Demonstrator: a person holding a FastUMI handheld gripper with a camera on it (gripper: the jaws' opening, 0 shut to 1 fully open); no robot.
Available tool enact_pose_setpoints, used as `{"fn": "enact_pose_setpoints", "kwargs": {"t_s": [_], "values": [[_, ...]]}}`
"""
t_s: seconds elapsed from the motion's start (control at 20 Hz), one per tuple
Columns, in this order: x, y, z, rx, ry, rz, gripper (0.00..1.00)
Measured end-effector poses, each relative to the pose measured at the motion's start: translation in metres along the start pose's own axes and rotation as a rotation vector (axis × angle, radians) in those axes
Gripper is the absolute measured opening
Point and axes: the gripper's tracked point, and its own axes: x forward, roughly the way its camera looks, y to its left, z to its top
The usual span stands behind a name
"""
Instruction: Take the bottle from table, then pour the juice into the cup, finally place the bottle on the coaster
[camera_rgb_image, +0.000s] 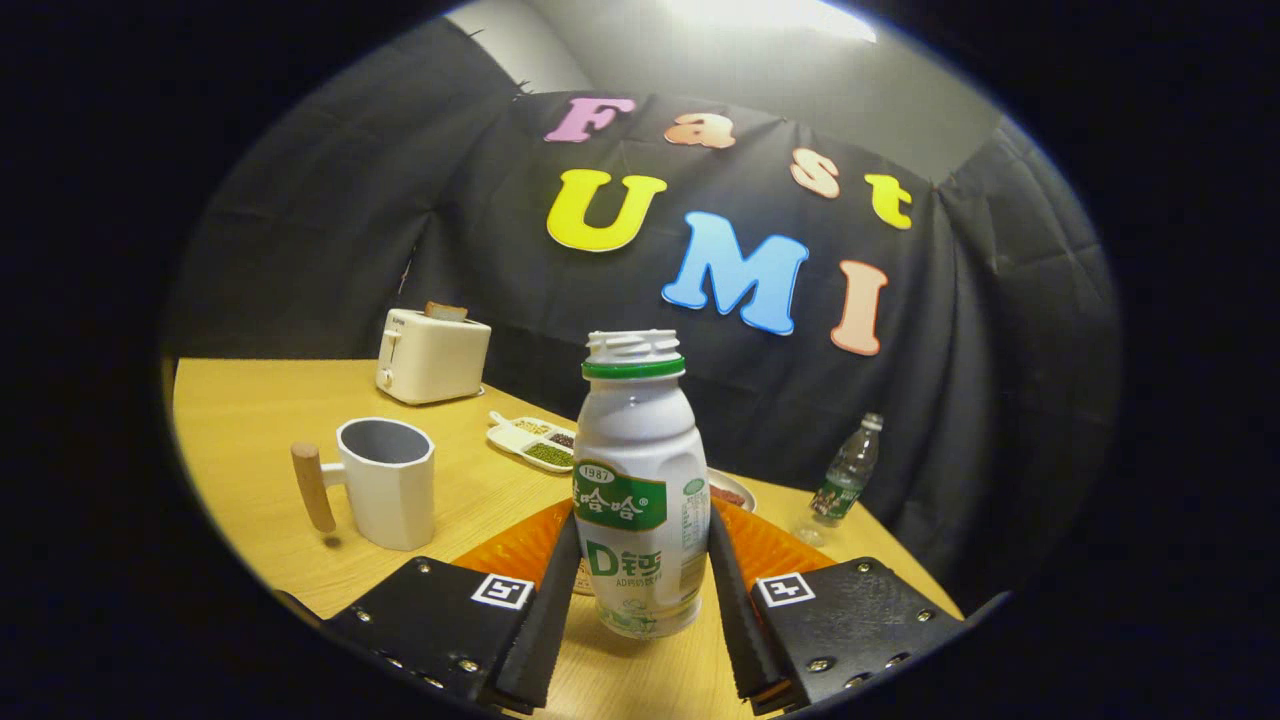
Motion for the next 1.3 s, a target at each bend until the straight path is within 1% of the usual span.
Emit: {"fn": "enact_pose_setpoints", "kwargs": {"t_s": [0.15, 0.4, 0.55, 0.65, 0.75, 1.3], "values": [[0.004, 0.013, 0.024, -0.151, -0.047, -0.027, 0.67], [0.018, 0.039, 0.048, -0.385, -0.091, -0.05, 0.67], [0.02, 0.054, 0.054, -0.525, -0.108, -0.07, 0.67], [0.012, 0.065, 0.049, -0.62, -0.112, -0.084, 0.67], [0.015, 0.074, 0.049, -0.702, -0.106, -0.09, 0.67], [0.027, 0.086, 0.039, -1.014, -0.075, -0.13, 0.67]]}}
